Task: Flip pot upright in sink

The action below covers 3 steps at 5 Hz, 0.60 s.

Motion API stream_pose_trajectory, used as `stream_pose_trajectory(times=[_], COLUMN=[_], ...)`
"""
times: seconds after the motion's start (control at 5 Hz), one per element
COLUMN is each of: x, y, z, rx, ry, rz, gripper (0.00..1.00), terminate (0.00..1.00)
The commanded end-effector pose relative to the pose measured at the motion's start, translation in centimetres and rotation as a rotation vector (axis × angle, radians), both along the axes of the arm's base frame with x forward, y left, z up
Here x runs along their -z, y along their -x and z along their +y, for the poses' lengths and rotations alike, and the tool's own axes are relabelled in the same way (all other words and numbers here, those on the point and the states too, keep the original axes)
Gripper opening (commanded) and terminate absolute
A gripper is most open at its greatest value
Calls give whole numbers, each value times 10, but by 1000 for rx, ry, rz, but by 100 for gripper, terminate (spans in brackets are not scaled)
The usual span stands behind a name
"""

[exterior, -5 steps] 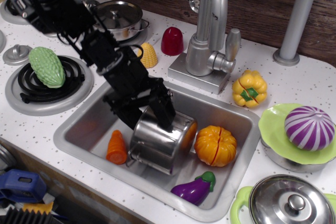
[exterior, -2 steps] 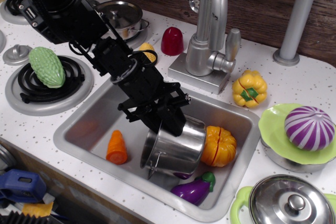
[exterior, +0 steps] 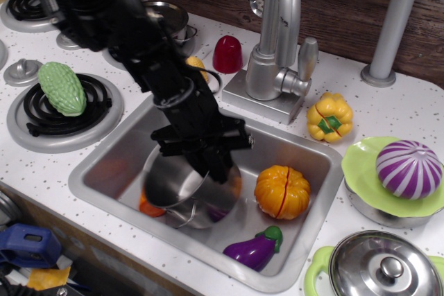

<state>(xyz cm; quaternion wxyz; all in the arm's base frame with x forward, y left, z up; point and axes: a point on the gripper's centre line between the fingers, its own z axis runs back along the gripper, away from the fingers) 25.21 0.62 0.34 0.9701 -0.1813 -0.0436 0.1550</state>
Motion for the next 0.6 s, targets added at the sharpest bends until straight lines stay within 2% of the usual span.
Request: stream_pose_trajectory(times=[0.0,0.2,0.4], x=[-13,-8,-7], y=[-8,-6,-5], z=[8,8,6], rx=[-10,-7,-6], ry=[-110,-134,-141], rz=[-52,-56,-73], gripper=[0,100,100], terminate=[0,0,0])
